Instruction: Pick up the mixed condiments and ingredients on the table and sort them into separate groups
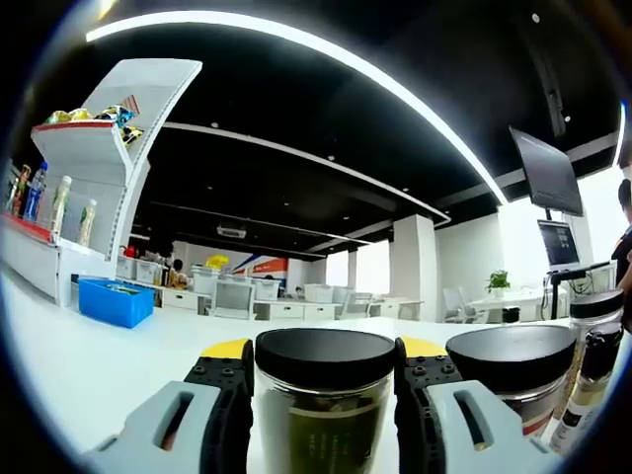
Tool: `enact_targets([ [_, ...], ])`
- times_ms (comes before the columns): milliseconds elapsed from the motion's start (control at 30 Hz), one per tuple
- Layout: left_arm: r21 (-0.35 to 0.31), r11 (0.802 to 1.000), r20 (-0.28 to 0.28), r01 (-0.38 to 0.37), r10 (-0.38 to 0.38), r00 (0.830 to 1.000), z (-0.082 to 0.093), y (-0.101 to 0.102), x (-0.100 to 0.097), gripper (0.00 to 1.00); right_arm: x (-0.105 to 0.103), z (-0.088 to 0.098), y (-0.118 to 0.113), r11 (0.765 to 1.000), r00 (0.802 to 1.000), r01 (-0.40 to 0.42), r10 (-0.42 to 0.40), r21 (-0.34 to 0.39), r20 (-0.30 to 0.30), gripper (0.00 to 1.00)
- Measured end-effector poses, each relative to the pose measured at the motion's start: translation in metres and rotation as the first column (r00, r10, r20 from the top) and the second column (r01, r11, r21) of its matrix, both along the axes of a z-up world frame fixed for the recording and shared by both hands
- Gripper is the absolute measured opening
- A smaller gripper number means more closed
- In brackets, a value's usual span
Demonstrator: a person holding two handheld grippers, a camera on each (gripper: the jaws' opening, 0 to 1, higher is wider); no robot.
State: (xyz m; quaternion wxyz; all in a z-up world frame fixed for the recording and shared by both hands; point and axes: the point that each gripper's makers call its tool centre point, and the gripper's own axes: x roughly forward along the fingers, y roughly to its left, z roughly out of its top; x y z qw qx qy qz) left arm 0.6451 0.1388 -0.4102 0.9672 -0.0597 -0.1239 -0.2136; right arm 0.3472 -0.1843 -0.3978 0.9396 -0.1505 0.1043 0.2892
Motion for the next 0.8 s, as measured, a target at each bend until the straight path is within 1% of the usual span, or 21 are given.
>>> enact_targets([
  [33, 0.010, 1.000, 0.005, -0.004, 0.004, 1.000, 0.002, 0.001, 0.000, 0.56, 0.000, 0.000, 0.001, 1.000, 1.000, -0.003, 0.003, 0.002, 0.001, 0.88],
  [67, 0.036, 0.999, 0.006, -0.011, 0.011, 1.000, 0.002, 0.002, 0.000, 0.57, -0.001, 0.000, 0.001, 1.000, 1.000, -0.005, 0.005, 0.004, 0.001, 0.88],
  [133, 0.040, 0.999, 0.010, -0.015, 0.014, 1.000, 0.003, 0.007, -0.004, 0.58, -0.002, 0.000, 0.002, 1.000, 1.000, -0.009, 0.009, 0.003, 0.003, 0.88],
  [200, 0.026, 0.999, 0.022, -0.033, 0.032, 0.999, 0.007, 0.015, -0.006, 0.59, -0.002, 0.000, 0.002, 1.000, 1.000, -0.009, 0.009, 0.004, 0.002, 0.88],
  [233, 0.019, 0.999, 0.020, -0.036, 0.035, 0.999, 0.008, 0.018, -0.007, 0.58, -0.002, -0.001, 0.002, 1.000, 1.000, -0.009, 0.009, 0.004, 0.001, 0.88],
  [267, -0.005, 0.999, 0.031, -0.054, 0.054, 0.998, 0.013, 0.026, -0.009, 0.57, -0.001, -0.002, 0.001, 1.000, 1.000, -0.008, 0.008, 0.004, -0.001, 0.88],
  [333, -0.060, 0.997, 0.030, -0.044, 0.046, 0.999, 0.020, 0.033, -0.012, 0.57, 0.000, -0.003, 0.002, 1.000, 1.000, -0.009, 0.009, 0.004, -0.001, 0.88],
  [400, -0.081, 0.996, 0.032, -0.035, 0.038, 0.999, 0.027, 0.036, -0.018, 0.59, 0.001, -0.002, 0.004, 1.000, 1.000, -0.016, 0.016, 0.008, 0.000, 0.88],
  [433, -0.100, 0.995, 0.042, -0.030, 0.034, 0.999, 0.033, 0.036, -0.029, 0.60, 0.001, -0.002, 0.004, 1.000, 1.000, -0.019, 0.019, 0.009, 0.000, 0.88],
  [467, -0.122, 0.992, 0.056, -0.019, 0.026, 0.998, 0.040, 0.036, -0.036, 0.63, 0.001, -0.002, 0.005, 1.000, 1.000, -0.022, 0.022, 0.010, 0.000, 0.88],
  [500, -0.162, 0.987, 0.085, 0.020, -0.007, 0.996, 0.050, 0.037, -0.043, 0.67, 0.001, -0.003, 0.005, 1.000, 1.000, -0.024, 0.024, 0.011, 0.000, 0.88],
  [533, -0.173, 0.984, 0.087, 0.036, -0.021, 0.996, 0.054, 0.036, -0.047, 0.73, 0.002, -0.003, 0.005, 1.000, 1.000, -0.025, 0.025, 0.011, -0.002, 0.88],
  [567, -0.170, 0.985, 0.087, 0.039, -0.024, 0.996, 0.058, 0.037, -0.052, 0.80, 0.003, -0.004, 0.005, 1.000, 1.000, -0.024, 0.024, 0.009, -0.005, 0.88],
  [633, -0.160, 0.985, 0.096, 0.058, -0.043, 0.995, 0.067, 0.033, -0.064, 0.83, 0.004, -0.004, 0.005, 1.000, 1.000, -0.023, 0.023, 0.006, -0.004, 0.88],
  [700, -0.155, 0.983, 0.119, 0.102, -0.084, 0.989, 0.079, 0.026, -0.081, 0.86, 0.005, -0.003, 0.006, 1.000, 1.000, -0.025, 0.025, 0.012, -0.001, 0.88],
  [733, -0.155, 0.982, 0.124, 0.109, -0.090, 0.988, 0.084, 0.024, -0.089, 0.89, 0.005, -0.002, 0.006, 0.999, 1.000, -0.028, 0.028, 0.017, 0.002, 0.88],
  [800, -0.133, 0.984, 0.122, 0.122, -0.106, 0.987, 0.092, 0.018, -0.104, 0.94, 0.006, -0.002, 0.007, 0.999, 0.999, -0.032, 0.032, 0.017, 0.004, 0.88],
])
